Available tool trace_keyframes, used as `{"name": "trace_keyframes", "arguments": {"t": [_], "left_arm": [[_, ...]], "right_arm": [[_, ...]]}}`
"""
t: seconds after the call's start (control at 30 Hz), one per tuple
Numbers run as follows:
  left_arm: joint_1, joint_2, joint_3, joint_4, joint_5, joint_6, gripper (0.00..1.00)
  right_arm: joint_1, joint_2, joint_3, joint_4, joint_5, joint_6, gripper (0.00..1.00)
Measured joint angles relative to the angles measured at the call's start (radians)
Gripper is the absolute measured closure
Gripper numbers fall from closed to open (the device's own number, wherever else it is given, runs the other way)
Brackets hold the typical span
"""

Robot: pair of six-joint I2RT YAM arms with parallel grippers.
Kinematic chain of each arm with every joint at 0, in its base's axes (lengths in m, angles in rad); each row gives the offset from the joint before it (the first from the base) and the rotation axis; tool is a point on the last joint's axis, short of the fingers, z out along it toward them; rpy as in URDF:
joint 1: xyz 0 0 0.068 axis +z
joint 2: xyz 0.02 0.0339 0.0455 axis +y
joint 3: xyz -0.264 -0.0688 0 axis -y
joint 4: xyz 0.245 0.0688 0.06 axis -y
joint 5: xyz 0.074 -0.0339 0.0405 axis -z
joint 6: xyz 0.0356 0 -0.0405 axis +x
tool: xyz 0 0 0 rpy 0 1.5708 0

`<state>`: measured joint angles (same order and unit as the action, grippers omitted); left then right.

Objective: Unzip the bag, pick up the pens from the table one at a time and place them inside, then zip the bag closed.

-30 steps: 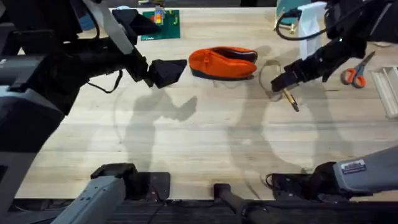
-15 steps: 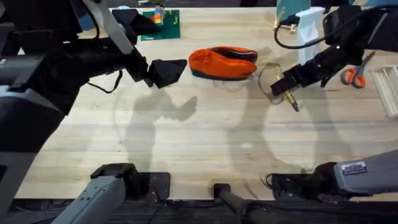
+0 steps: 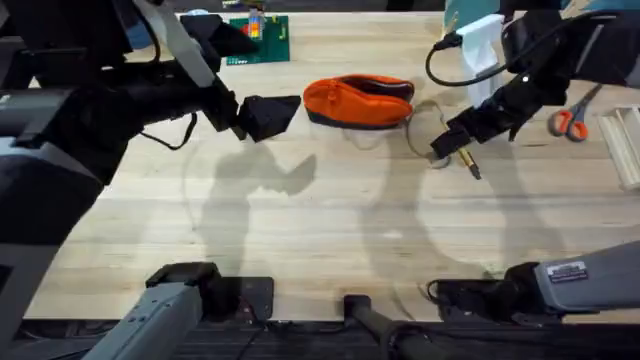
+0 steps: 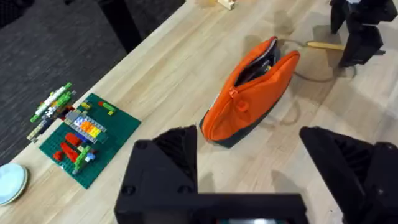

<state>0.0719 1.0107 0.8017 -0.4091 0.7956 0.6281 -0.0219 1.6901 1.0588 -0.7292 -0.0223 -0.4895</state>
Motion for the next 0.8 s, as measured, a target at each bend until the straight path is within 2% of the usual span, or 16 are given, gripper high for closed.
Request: {"name": "trace_keyframes", "arguments": {"t": [0.07,0.13,0.27,0.5,0.57,0.8], "left_arm": [[0.000,0.000,0.000,0.000,0.000,0.000,0.008],[0.000,0.000,0.000,0.000,0.000,0.000,0.007],[0.000,0.000,0.000,0.000,0.000,0.000,0.008],[0.000,0.000,0.000,0.000,0.000,0.000,0.009],[0.000,0.000,0.000,0.000,0.000,0.000,0.008],[0.000,0.000,0.000,0.000,0.000,0.000,0.008]], "right_arm": [[0.000,0.000,0.000,0.000,0.001,0.009,0.021],[0.002,0.000,0.000,-0.001,0.004,0.016,0.114],[0.006,-0.002,-0.001,-0.003,0.008,0.027,0.374],[0.007,-0.002,-0.002,0.007,0.008,0.047,0.916],[0.007,-0.004,-0.002,0.012,0.008,0.056,0.959],[0.007,-0.007,-0.003,0.016,0.008,0.069,0.965]]}}
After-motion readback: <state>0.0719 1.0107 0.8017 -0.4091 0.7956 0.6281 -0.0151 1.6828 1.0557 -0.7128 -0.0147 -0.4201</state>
